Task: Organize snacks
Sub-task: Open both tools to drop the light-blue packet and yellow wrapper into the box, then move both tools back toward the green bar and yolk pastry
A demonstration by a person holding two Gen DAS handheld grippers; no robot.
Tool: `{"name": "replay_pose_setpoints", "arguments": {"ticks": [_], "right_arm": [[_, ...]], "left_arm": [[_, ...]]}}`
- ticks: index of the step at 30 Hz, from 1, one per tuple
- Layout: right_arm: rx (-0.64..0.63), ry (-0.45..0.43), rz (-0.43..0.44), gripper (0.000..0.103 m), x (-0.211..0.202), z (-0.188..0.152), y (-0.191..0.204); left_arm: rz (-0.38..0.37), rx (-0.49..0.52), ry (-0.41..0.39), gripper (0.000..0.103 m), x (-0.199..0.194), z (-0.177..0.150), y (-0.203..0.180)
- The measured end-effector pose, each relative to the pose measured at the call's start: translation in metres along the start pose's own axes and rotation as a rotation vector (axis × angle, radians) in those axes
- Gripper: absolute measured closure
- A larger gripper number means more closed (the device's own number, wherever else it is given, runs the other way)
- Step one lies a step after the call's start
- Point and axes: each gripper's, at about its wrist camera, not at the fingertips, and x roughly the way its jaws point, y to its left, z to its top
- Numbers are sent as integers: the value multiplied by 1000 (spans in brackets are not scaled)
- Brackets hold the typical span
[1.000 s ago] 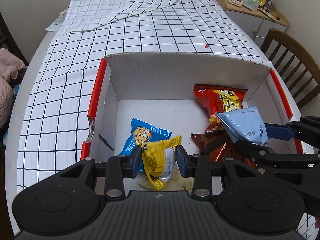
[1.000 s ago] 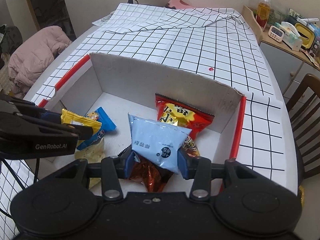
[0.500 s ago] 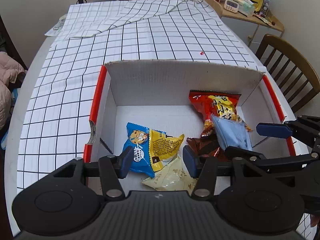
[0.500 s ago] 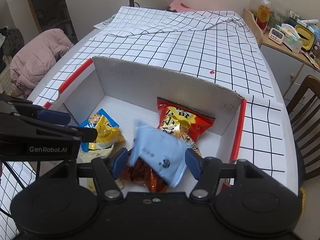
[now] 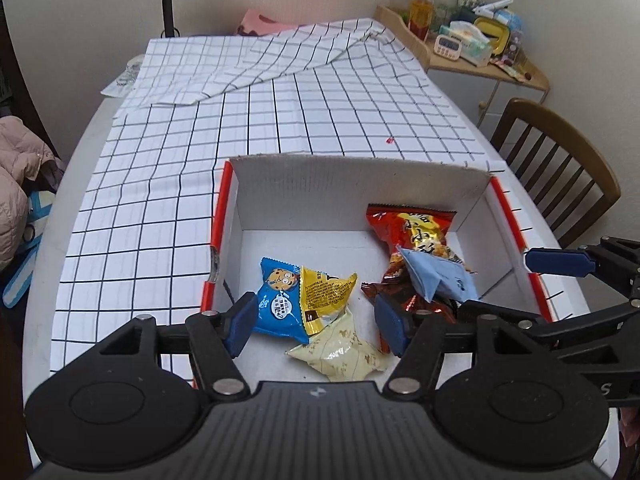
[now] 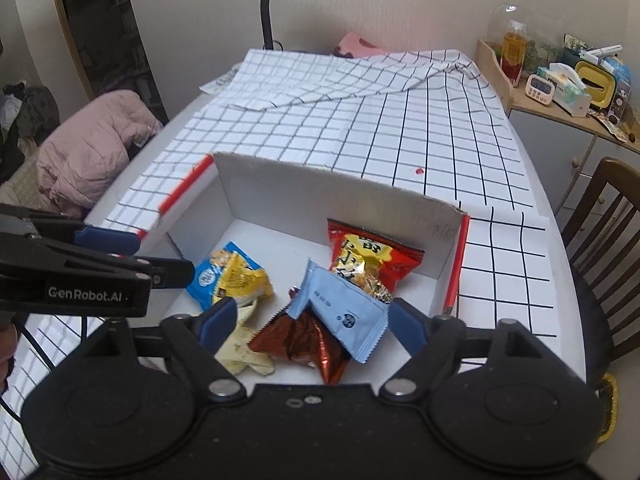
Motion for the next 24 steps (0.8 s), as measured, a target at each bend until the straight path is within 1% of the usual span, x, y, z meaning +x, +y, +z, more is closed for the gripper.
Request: {"name": "replay_pose_setpoints", "arguments": {"ticks": [1,4,9,11,15,18,24], "right_arm": [[3,-11,5,14,-5,0,2],[13,-32,26,13,-21,-3,7],[20,-64,37,7,-44,-11,16],[24,-76,41,6,-52,-15,20],[31,-99,50,2,-69,-26,28],[38,-113,59,1,-79,-34,34],[43,-131,65,1,-99,-55,47]], "left_arm": [[-6,4,-9,39,-6,-1,0],[-18,12,-43,31,-25,-6,2],[-48,11,-86,30,-54,-15,6],[-59,21,-102,25,-64,-20,7],[-84,41,-131,24,-84,-32,7],[-100,54,-147,24,-97,-42,8],[-129,59,-179,14,-119,-65,13]]}}
